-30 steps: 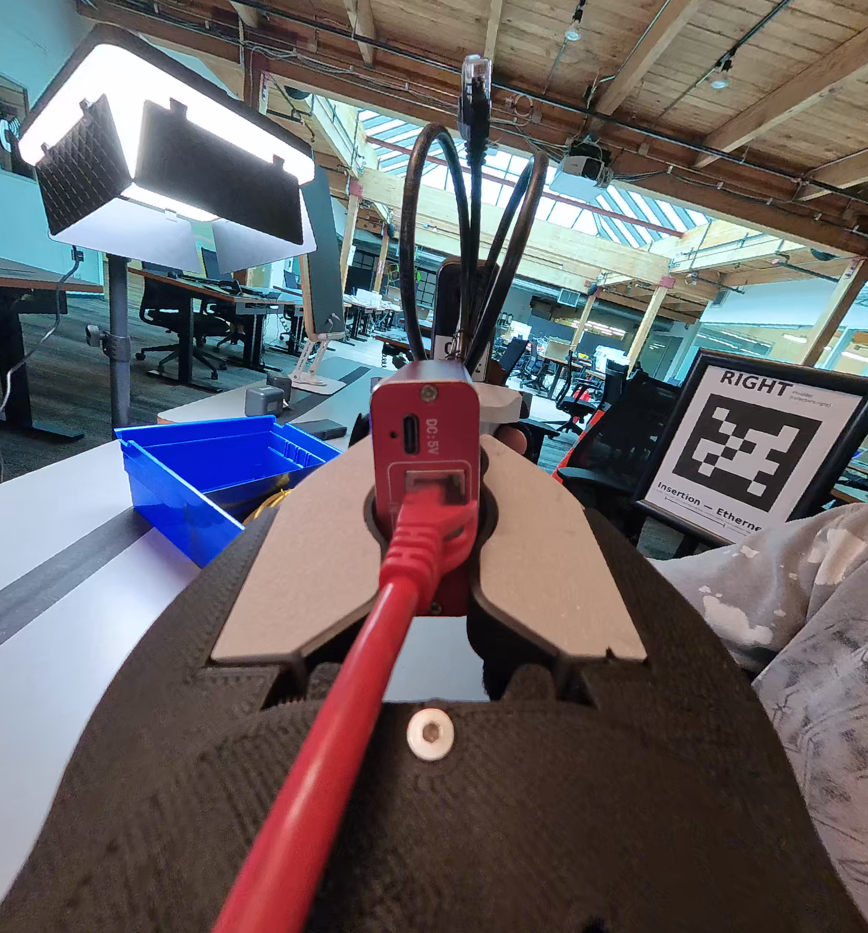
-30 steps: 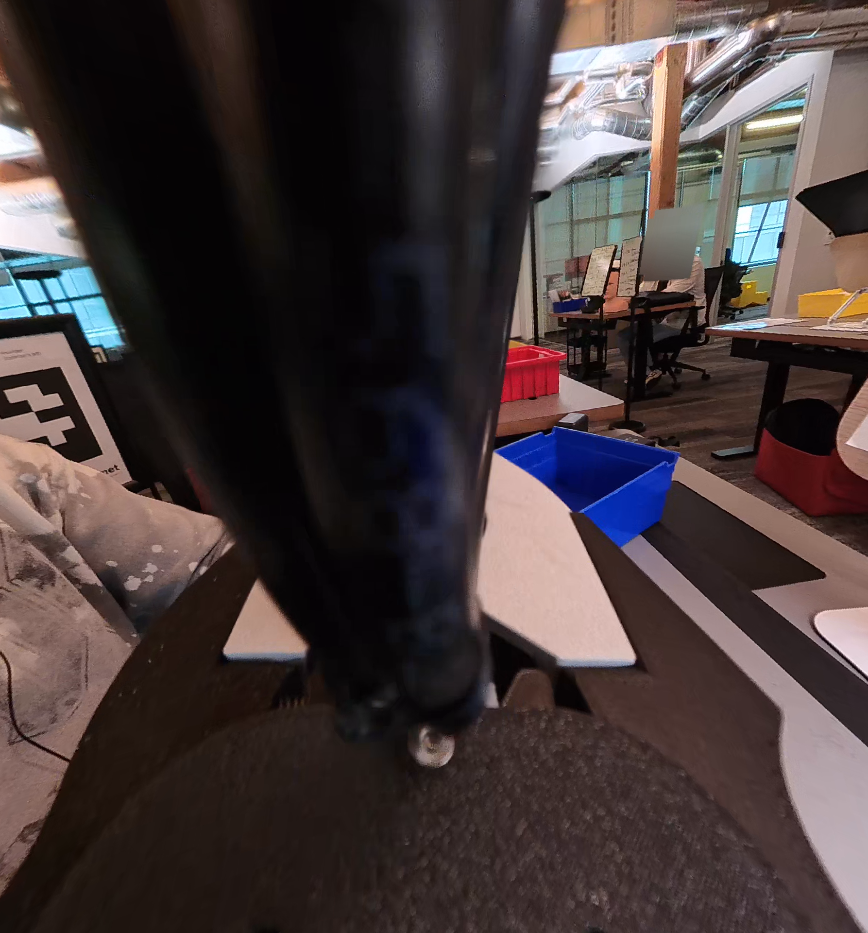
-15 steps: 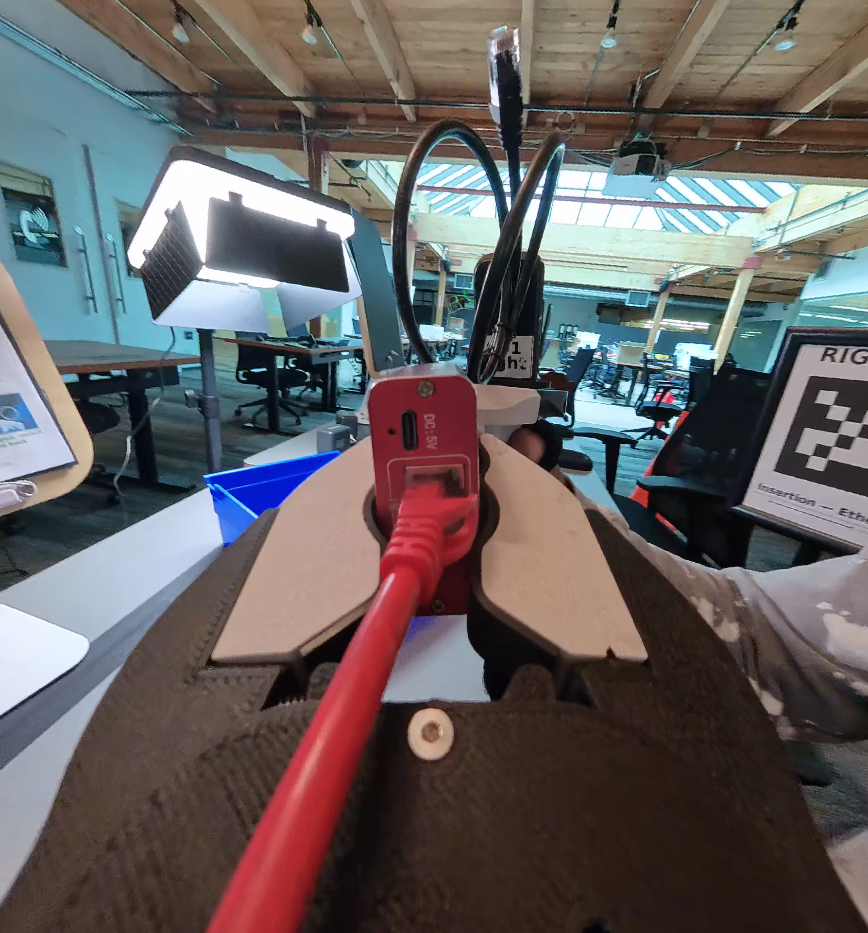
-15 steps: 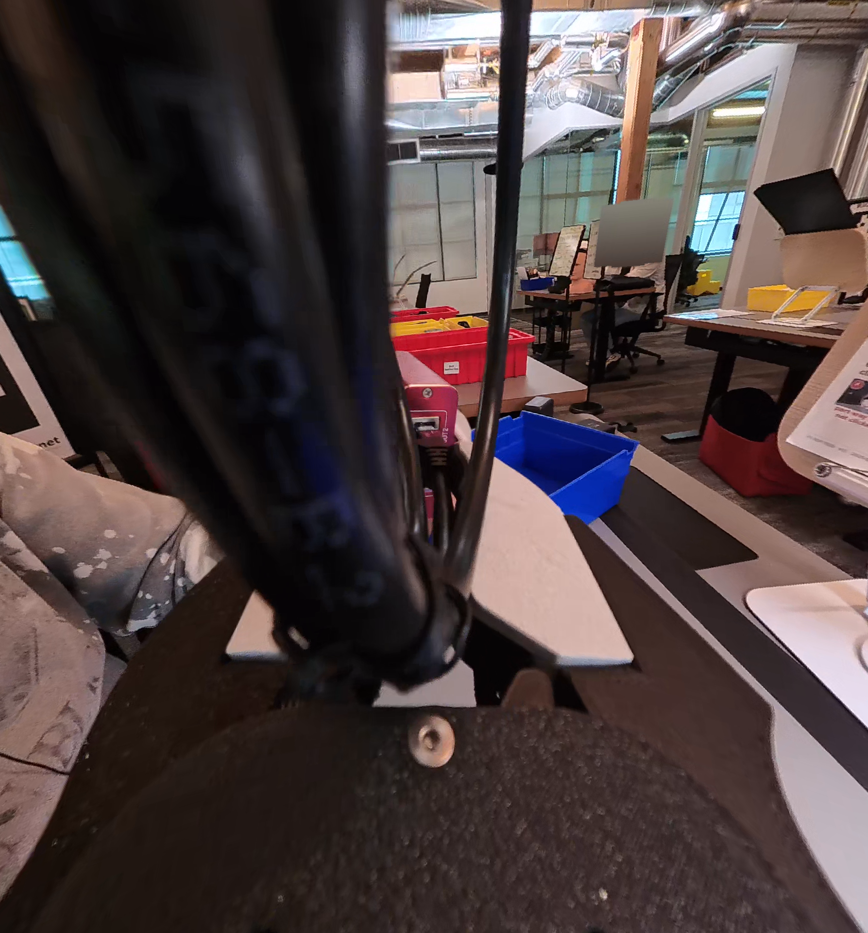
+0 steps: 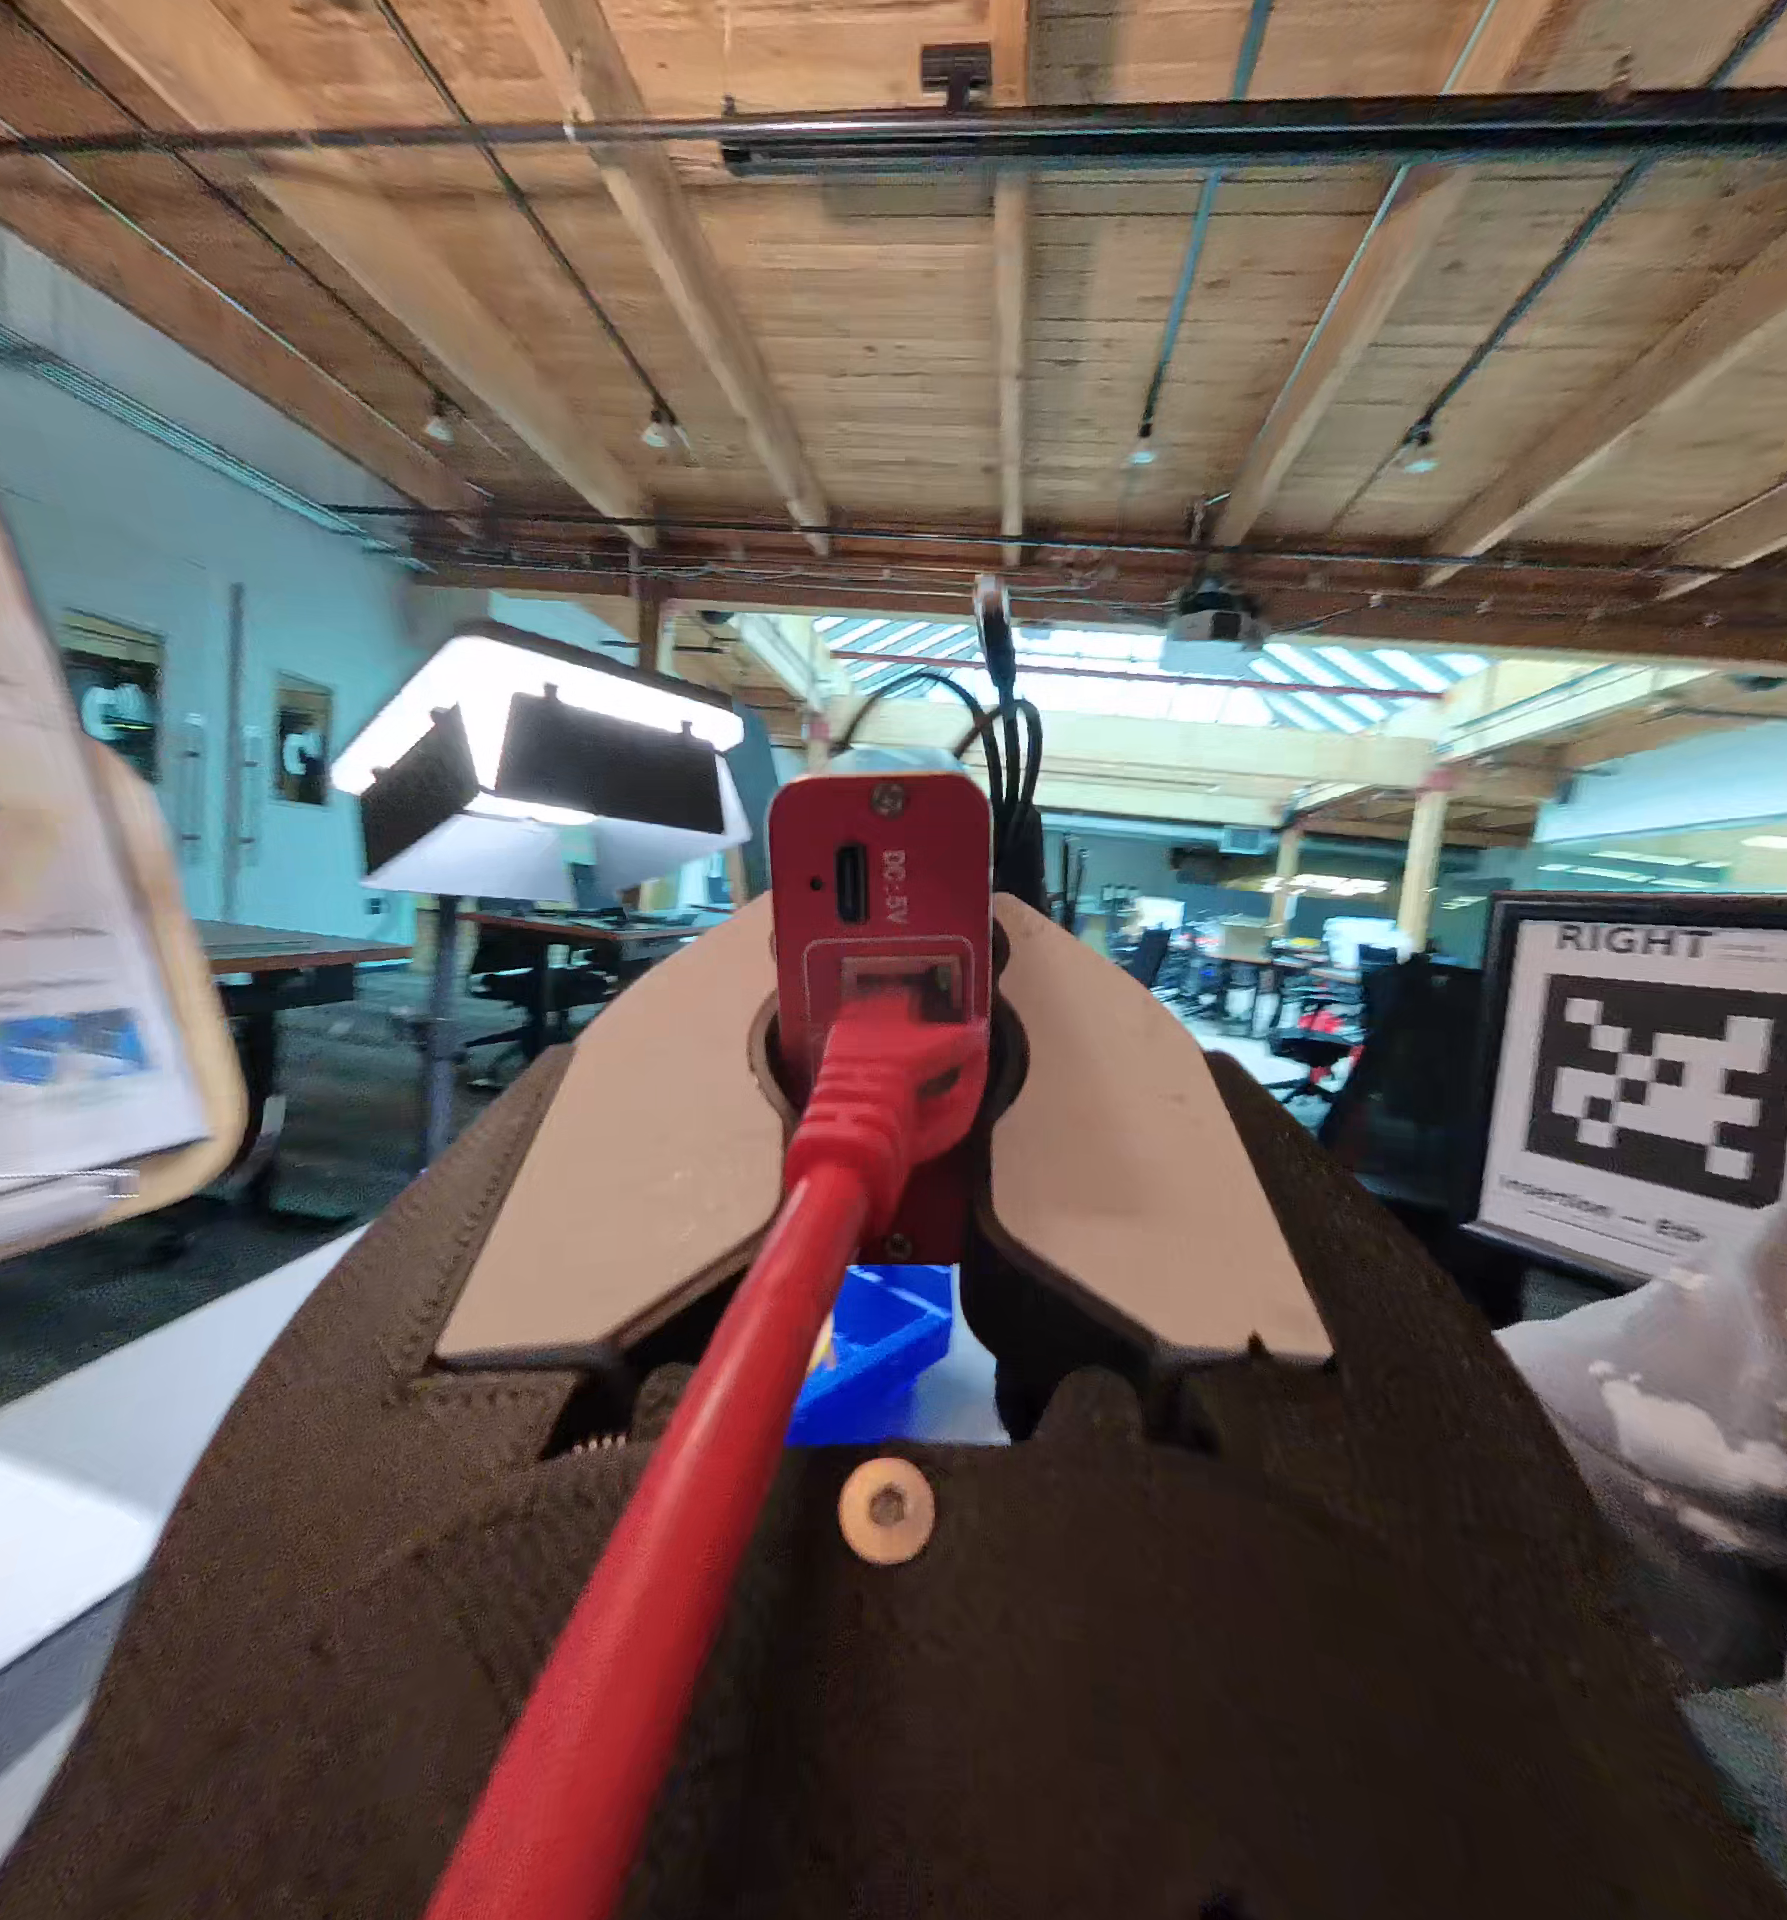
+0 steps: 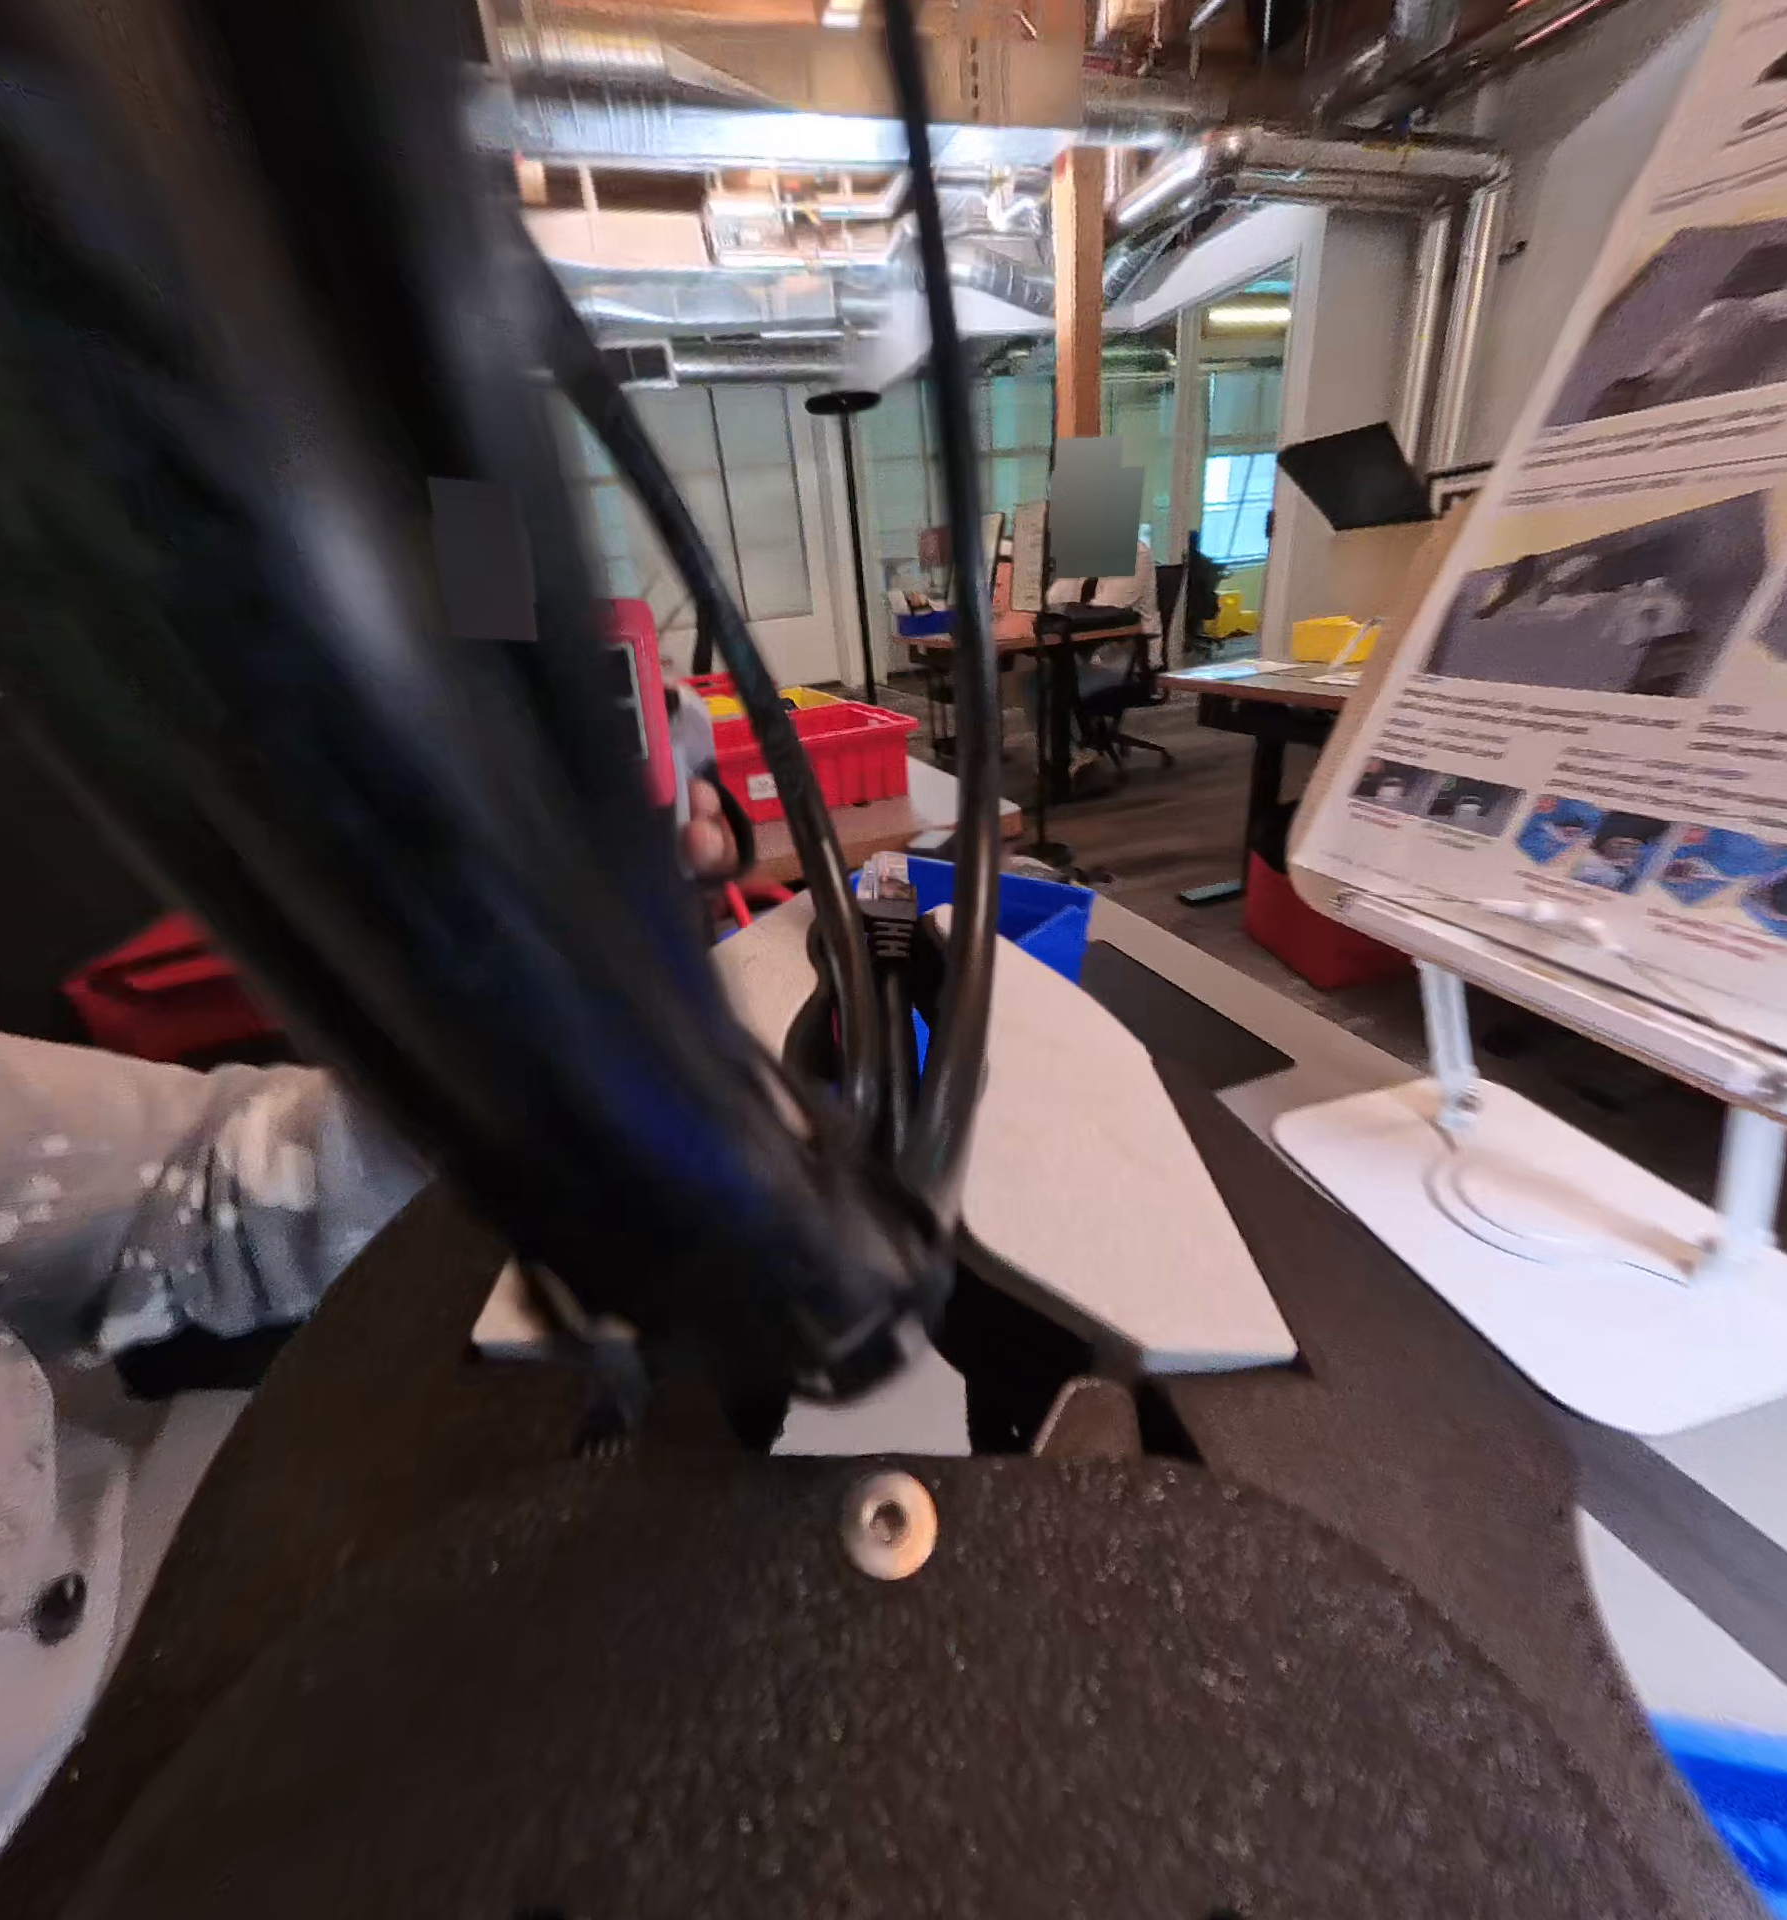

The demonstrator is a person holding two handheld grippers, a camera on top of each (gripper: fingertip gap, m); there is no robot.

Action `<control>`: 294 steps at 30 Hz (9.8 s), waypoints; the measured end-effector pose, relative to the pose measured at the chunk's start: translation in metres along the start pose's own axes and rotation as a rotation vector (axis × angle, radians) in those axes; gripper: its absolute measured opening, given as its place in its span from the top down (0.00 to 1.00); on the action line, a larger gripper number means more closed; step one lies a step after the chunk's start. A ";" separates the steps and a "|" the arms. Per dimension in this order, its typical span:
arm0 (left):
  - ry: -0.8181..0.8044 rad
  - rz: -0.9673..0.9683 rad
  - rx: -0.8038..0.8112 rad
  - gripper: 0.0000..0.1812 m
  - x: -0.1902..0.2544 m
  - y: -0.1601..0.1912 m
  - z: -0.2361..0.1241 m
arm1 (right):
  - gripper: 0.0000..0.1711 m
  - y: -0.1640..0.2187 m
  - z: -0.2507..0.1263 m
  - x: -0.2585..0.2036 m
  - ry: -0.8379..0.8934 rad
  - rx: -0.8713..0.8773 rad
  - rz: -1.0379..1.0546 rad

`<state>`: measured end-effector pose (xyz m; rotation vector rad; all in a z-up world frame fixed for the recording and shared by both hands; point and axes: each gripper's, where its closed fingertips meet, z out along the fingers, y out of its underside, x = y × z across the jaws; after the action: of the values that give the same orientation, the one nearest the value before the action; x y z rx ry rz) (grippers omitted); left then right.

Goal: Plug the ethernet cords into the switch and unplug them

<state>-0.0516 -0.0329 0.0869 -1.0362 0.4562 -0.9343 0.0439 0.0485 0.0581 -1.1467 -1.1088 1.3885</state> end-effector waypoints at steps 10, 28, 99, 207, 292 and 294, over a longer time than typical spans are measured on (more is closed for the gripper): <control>-0.063 -0.031 -0.260 0.84 -0.015 0.006 -0.011 | 0.93 0.063 -0.088 0.065 0.250 -0.607 0.238; -0.045 -0.067 -0.327 0.84 -0.018 0.025 -0.006 | 0.91 0.157 -0.238 0.129 0.408 -1.506 0.524; 0.121 -0.061 -0.407 0.84 0.005 0.052 -0.002 | 0.95 0.008 0.045 -0.050 -0.200 0.258 -0.028; -0.088 0.065 -0.346 0.84 -0.031 -0.007 -0.046 | 0.93 0.115 -0.224 0.023 -0.044 -1.361 0.568; -0.103 -0.375 -0.631 0.84 -0.027 0.134 0.003 | 0.52 0.104 0.045 -0.025 0.300 -0.746 -0.891; -0.082 -0.400 -0.647 0.84 -0.020 0.143 0.008 | 0.51 0.116 0.055 -0.024 0.299 -0.785 -0.935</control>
<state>0.0055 0.0149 -0.0369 -1.7947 0.5049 -1.1196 -0.0236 0.0093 -0.0462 -1.0532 -1.7061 0.0334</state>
